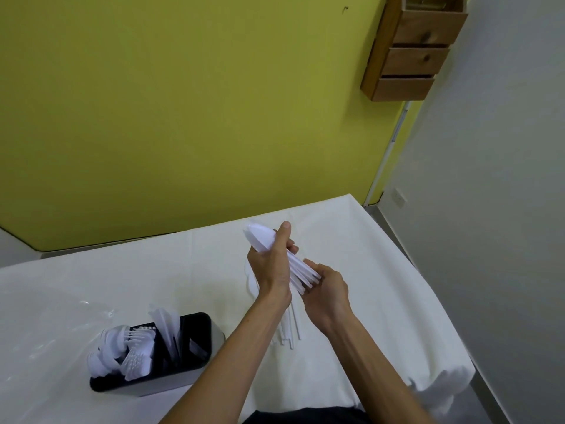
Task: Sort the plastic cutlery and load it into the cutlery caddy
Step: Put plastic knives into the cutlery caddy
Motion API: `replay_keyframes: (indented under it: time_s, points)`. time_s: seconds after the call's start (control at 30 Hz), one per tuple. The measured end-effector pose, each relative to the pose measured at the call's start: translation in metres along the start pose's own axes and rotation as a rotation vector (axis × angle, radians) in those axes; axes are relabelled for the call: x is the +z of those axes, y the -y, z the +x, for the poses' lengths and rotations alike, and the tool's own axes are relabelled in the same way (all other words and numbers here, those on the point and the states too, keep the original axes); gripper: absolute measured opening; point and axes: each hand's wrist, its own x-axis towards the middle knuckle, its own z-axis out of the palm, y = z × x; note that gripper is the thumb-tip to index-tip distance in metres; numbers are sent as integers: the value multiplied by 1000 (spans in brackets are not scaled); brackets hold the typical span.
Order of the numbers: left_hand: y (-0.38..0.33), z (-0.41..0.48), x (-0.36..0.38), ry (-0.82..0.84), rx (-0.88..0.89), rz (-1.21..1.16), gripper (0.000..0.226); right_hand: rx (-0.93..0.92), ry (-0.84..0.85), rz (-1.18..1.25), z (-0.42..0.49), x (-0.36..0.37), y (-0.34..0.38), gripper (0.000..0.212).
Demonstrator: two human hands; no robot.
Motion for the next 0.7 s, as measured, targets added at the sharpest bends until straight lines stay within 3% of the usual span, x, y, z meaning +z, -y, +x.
replay_keyframes:
  time_s: [0.13, 0.27, 0.4, 0.5, 0.7]
  points:
    - [4, 1, -2, -23, -33, -17, 34, 10, 71, -95, -2, 2, -2, 30]
    - [10, 3, -4, -66, -100, -78, 41, -20, -26, -147, 3, 5, -3, 15]
    - [17, 2, -5, -56, -138, -76, 48, -13, 29, -224, -1, 8, -7, 28]
    - [15, 4, -10, -67, -154, -103, 45, -8, -21, -225, 5, 3, -8, 34]
    - [-16, -2, -47, 10, 62, 81, 43, -140, 91, -628, -6, 3, -23, 36]
